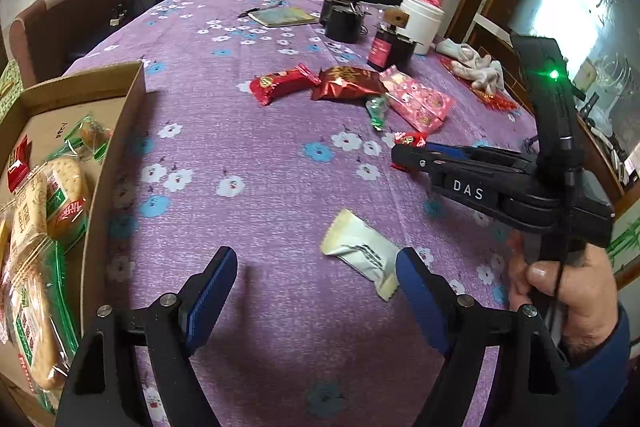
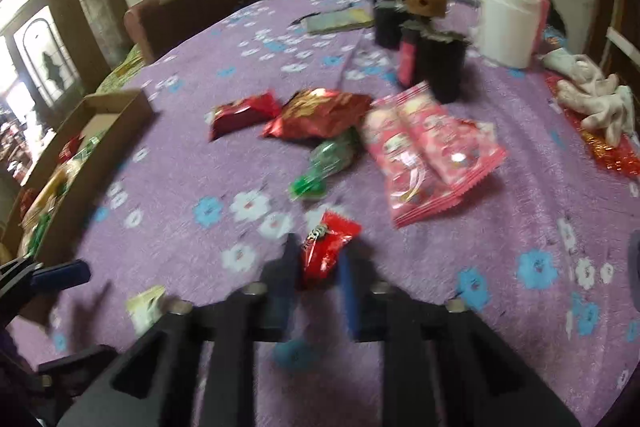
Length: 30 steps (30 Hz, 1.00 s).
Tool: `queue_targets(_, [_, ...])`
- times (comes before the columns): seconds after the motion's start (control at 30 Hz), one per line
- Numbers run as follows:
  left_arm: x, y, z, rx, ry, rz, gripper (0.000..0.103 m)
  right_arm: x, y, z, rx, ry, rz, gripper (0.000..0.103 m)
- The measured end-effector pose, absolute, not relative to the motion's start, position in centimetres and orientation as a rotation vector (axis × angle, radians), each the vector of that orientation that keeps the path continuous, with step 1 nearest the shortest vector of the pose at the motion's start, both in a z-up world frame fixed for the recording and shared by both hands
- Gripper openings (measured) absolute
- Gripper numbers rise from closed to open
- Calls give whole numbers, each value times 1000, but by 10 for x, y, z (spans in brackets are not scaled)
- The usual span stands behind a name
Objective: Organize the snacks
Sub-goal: 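Grasp the white sachet with the left tool while the right tool grasps a red candy, then lift the white sachet and red candy and carry them toward the box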
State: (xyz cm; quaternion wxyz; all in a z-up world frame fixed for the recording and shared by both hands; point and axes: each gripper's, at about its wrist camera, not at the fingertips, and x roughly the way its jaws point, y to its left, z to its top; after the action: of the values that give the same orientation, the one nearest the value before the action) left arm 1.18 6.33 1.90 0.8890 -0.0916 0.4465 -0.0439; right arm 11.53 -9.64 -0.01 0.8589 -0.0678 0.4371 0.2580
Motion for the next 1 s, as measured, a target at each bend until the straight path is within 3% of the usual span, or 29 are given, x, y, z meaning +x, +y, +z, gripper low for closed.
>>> queue_targets(0.1, [12,53,19,-164,926,-96,84,114,-101,2,-131,912,528,15])
queue_targets(0.23, [22,40,15,-124,955,-78,63,116,-116,10,-56,895,527,15])
queue_targets(0.43, [33,20,5,-30,957,-34,63,116,-121,13,-21,889,534,15])
queue_targets(0.57, [37,15,5,7,916,-45,35,115,-121,14,-13,889,541,15])
queue_targets(1.0, [21,40,19,-44,856,-53,34,109,-120,18,27,882,572,15])
